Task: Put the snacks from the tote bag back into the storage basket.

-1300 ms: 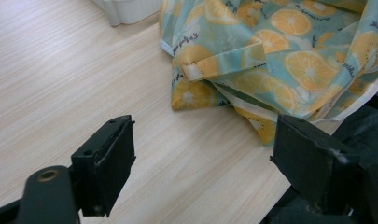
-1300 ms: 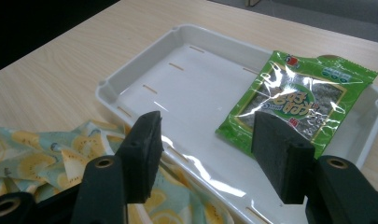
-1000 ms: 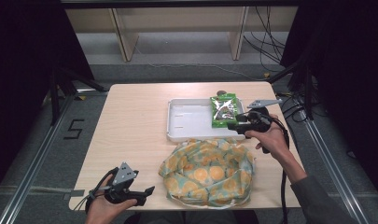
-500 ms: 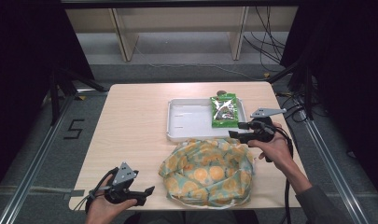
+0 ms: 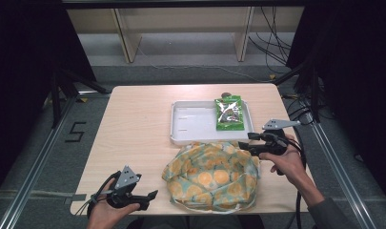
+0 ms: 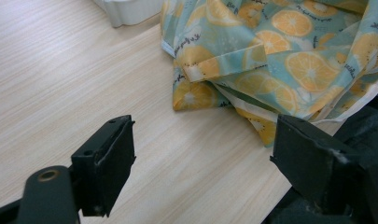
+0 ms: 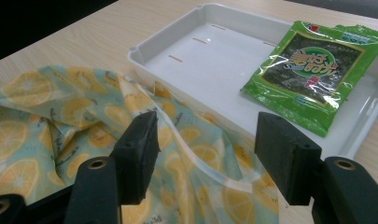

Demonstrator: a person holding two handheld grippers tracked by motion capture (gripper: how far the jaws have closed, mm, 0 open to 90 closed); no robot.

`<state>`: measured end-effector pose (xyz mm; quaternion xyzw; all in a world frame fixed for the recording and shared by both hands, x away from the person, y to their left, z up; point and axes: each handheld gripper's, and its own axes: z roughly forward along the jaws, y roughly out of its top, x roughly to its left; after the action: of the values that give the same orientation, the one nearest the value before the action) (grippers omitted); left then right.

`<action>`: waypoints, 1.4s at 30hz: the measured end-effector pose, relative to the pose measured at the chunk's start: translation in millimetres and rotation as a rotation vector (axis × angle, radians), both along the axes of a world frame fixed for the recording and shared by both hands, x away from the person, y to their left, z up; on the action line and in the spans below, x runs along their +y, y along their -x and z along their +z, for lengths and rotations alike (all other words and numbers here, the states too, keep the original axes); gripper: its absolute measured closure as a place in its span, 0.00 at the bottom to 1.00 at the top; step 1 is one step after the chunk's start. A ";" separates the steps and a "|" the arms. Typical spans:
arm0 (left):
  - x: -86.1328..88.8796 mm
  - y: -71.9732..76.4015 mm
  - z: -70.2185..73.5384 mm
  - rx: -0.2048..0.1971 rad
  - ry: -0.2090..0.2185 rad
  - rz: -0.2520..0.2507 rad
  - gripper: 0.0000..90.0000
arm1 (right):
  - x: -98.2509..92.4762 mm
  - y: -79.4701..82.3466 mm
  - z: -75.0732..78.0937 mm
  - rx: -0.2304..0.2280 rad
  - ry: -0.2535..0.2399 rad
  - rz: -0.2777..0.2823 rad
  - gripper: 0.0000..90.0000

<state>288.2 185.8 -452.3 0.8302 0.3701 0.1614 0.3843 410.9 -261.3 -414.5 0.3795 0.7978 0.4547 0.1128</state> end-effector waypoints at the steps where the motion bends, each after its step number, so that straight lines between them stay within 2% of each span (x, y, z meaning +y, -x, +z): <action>1: -0.1 0.0 -0.2 -0.002 -0.001 0.006 0.23 | -1.1 1.5 -0.6 0.002 0.005 0.002 0.45; 3: 1.6 -2.0 0.8 -0.028 -0.027 -0.023 0.23 | -3.1 5.3 -1.7 0.012 0.001 0.006 0.44; 6: 1.1 -1.5 0.8 -0.024 -0.022 -0.016 0.23 | -4.8 10.0 -5.4 0.012 -0.005 0.016 0.44; 7: 1.1 -1.3 0.8 -0.023 -0.022 -0.015 0.23 | -6.2 12.3 -5.0 0.021 0.005 0.016 0.43; 8: 1.2 -1.3 0.8 -0.022 -0.022 -0.015 0.23 | -7.0 12.6 -6.7 0.004 0.003 0.023 0.43; 9: 1.9 -2.5 1.1 -0.033 -0.033 -0.027 0.23 | -8.4 14.2 -6.9 0.006 0.006 0.029 0.43; 10: 1.7 -2.3 1.1 -0.031 -0.030 -0.023 0.23 | -8.7 16.5 -7.8 0.016 -0.002 0.023 0.43; 11: 0.0 0.0 0.1 -0.004 -0.004 0.003 0.23 | -10.6 16.8 -8.7 0.011 0.001 0.034 0.42; 12: -0.1 0.1 -0.1 -0.001 -0.002 0.006 0.23 | -11.8 18.7 -9.1 0.011 0.007 0.028 0.42; 13: -0.1 0.2 0.0 -0.002 -0.001 0.004 0.23 | -12.8 20.4 -10.0 0.008 0.002 0.026 0.42; 14: -0.2 0.4 0.2 -0.002 0.000 0.006 0.23 | -13.8 23.8 -9.4 0.029 0.010 0.016 0.42; 15: 1.1 -0.6 1.1 -0.013 -0.019 -0.016 0.23 | -14.4 25.2 -11.0 0.025 0.003 0.014 0.42; 21: 1.0 0.0 0.8 -0.010 -0.016 -0.010 0.23 | -20.3 36.5 -14.8 0.040 0.016 0.008 0.41; 23: 2.4 -2.7 1.2 -0.036 -0.040 -0.032 0.23 | -22.2 41.1 -14.9 0.036 0.011 0.000 0.40; 24: 1.9 -1.4 1.0 -0.019 -0.031 -0.027 0.23 | -24.0 43.5 -14.7 0.040 0.011 0.009 0.40; 28: 1.8 -1.2 0.8 -0.017 -0.028 -0.024 0.23 | -28.9 53.7 -16.1 0.034 0.020 -0.004 0.39; 29: 0.7 0.0 0.1 0.001 -0.010 -0.005 0.23 | -33.0 58.1 -17.4 0.036 0.025 0.002 0.39; 30: 0.6 0.0 -0.1 0.001 -0.008 -0.004 0.23 | -33.0 58.1 -17.4 0.036 0.025 0.002 0.39; 31: 1.7 -1.4 0.3 -0.017 -0.025 -0.022 0.23 | -36.8 61.5 -20.2 0.023 0.020 -0.003 0.38; 32: 1.7 -1.4 0.3 -0.017 -0.025 -0.022 0.23 | -36.8 61.5 -20.2 0.023 0.020 -0.003 0.38; 33: 0.4 -0.1 -0.2 0.000 -0.009 -0.004 0.23 | -39.4 66.9 -21.4 0.057 0.025 -0.017 0.38; 40: 0.8 -0.1 0.3 -0.005 -0.009 -0.008 0.23 | -46.0 74.6 -25.8 0.060 0.038 -0.015 0.38; 41: 0.6 0.1 0.1 -0.004 -0.007 -0.003 0.23 | -47.1 77.6 -26.6 0.060 0.055 -0.013 0.37; 42: 1.8 -1.9 0.5 -0.027 -0.023 -0.023 0.23 | -47.1 77.6 -26.6 0.060 0.055 -0.013 0.37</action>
<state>290.1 187.6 -451.8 0.8366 0.3536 0.1724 0.3812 333.3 -308.4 -441.1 0.3949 0.8106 0.4202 0.1022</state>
